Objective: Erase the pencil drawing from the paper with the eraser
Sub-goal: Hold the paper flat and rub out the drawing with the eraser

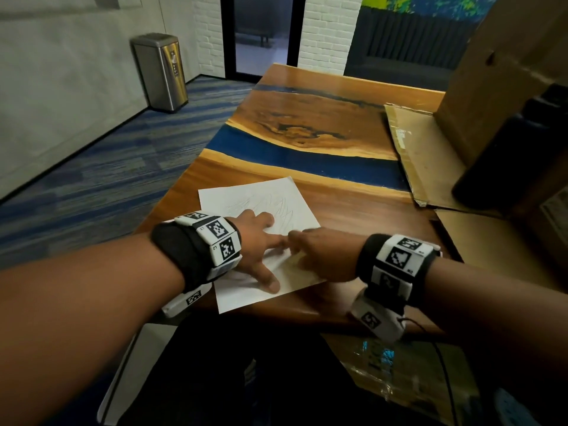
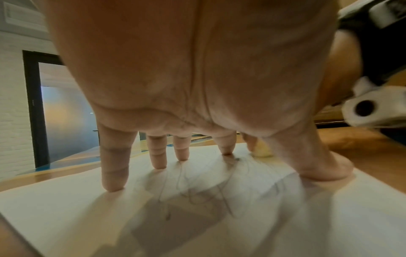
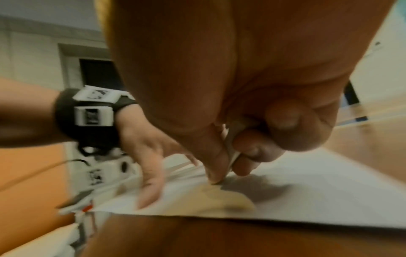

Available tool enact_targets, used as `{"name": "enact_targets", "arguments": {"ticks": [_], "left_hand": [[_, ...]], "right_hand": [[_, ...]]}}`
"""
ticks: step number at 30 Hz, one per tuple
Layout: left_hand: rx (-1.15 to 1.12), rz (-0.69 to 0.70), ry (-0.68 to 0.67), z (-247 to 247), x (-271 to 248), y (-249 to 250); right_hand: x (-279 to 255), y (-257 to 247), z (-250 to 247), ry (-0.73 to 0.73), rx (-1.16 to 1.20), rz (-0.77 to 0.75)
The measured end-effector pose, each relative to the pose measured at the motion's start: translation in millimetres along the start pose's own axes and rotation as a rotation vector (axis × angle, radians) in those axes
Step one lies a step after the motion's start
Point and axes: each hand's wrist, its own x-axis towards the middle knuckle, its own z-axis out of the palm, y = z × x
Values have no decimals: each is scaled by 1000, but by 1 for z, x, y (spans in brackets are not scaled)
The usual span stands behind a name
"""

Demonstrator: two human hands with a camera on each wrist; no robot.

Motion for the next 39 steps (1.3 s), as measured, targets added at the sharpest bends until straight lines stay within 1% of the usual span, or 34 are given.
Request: {"name": "enact_targets", "arguments": {"ticks": [2, 3, 4, 6, 7, 8, 9, 12, 13, 14, 16, 17, 19, 21, 22, 23, 26, 27, 28, 31, 32, 35, 37, 39], "left_hand": [[29, 0, 18, 0, 1, 1], [35, 1, 25, 0, 1, 2], [37, 4, 30, 0, 1, 2], [32, 12, 32, -2, 1, 1], [27, 15, 33, -2, 1, 1], [28, 13, 34, -2, 2, 1], [36, 6, 32, -2, 2, 1], [56, -17, 12, -2, 1, 3], [63, -16, 2, -2, 1, 3], [69, -7, -5, -2, 1, 2], [56, 16, -14, -2, 0, -1], [49, 23, -14, -2, -1, -1], [70, 16, -15, -1, 0, -1], [102, 7, -15, -1, 2, 0], [104, 4, -16, -1, 2, 1], [98, 3, -20, 0, 3, 0], [50, 13, -23, 0, 3, -3], [46, 17, -20, 0, 3, -3], [53, 18, -18, 0, 4, -2], [79, 2, -25, -1, 5, 1], [77, 3, -24, -1, 5, 1], [51, 25, -21, -3, 5, -1], [62, 24, -20, -3, 6, 0], [96, 13, -22, -2, 8, 1]], "right_hand": [[5, 14, -6, 75, -53, 131], [5, 18, -6, 87, -66, 168], [3, 15, -6, 84, -66, 162], [-4, 1, -1, 15, -16, 33], [-9, -6, 1, -34, 26, -12], [-11, -8, 2, -56, 36, -18], [-9, -4, 0, -38, 12, 5], [-1, 14, -7, 78, -77, 150], [-2, 14, -5, 86, -74, 160], [-3, 8, -3, 69, -55, 127], [-10, -9, 2, -19, 6, -3], [-12, -14, 4, -54, 27, -28], [-8, -6, 0, -32, -12, 5], [-4, 6, -6, 52, -69, 108], [-3, 8, -5, 77, -82, 132], [-4, 5, -3, 66, -68, 122], [-11, -15, 4, -43, 31, -46], [-10, -14, 5, -43, 24, -54], [-6, -8, 2, -22, 1, -37], [2, 12, -2, 75, -69, 82], [1, 11, 0, 60, -60, 75], [-7, -6, 8, -48, 29, -77], [-5, 1, 7, -14, -29, -67], [-1, 13, 1, 75, -112, 15]]}}
